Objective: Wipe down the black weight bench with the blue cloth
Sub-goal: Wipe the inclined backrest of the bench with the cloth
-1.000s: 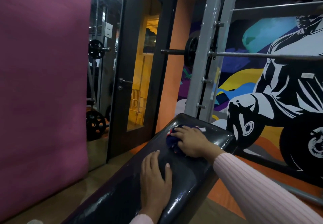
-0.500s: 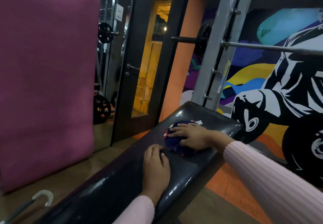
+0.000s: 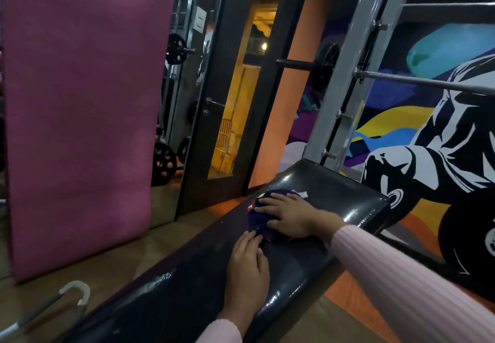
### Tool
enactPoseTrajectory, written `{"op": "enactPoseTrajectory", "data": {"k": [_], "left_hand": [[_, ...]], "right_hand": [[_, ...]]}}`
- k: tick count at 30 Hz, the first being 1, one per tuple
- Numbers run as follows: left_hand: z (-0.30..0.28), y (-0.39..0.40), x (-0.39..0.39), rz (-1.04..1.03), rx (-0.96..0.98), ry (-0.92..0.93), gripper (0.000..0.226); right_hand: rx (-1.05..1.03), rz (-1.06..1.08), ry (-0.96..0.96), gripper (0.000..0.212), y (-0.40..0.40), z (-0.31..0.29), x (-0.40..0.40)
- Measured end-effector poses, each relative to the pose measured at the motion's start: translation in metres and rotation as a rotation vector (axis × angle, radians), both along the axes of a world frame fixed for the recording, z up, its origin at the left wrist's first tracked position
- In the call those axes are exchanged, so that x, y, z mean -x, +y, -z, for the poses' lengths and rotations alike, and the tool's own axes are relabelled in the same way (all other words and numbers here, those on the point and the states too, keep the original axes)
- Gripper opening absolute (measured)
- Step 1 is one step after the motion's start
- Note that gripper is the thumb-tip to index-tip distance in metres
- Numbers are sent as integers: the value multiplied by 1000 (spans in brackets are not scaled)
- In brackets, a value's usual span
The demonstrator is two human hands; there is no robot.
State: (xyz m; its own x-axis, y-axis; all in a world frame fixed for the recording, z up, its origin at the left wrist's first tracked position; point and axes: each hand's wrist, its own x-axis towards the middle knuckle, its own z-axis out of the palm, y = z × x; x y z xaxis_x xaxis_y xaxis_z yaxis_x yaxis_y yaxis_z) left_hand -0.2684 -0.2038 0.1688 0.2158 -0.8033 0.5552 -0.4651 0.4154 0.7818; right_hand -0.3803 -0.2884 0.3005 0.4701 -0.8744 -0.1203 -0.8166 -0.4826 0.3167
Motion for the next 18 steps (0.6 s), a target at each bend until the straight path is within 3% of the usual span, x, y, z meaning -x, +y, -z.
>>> {"op": "enactPoseTrajectory", "data": {"k": [6, 11, 14, 18], "left_hand": [[18, 16, -9, 20, 0, 19, 40], [18, 16, -10, 5, 5, 24, 42], [19, 17, -11, 13, 22, 16, 41], [20, 15, -10, 20, 21, 15, 41]], "right_hand": [[112, 197, -22, 55, -29, -12, -2], [95, 15, 11, 54, -5, 29, -34], [57, -62, 15, 52, 11, 18, -10], [134, 85, -15, 53, -2, -13, 28]]}}
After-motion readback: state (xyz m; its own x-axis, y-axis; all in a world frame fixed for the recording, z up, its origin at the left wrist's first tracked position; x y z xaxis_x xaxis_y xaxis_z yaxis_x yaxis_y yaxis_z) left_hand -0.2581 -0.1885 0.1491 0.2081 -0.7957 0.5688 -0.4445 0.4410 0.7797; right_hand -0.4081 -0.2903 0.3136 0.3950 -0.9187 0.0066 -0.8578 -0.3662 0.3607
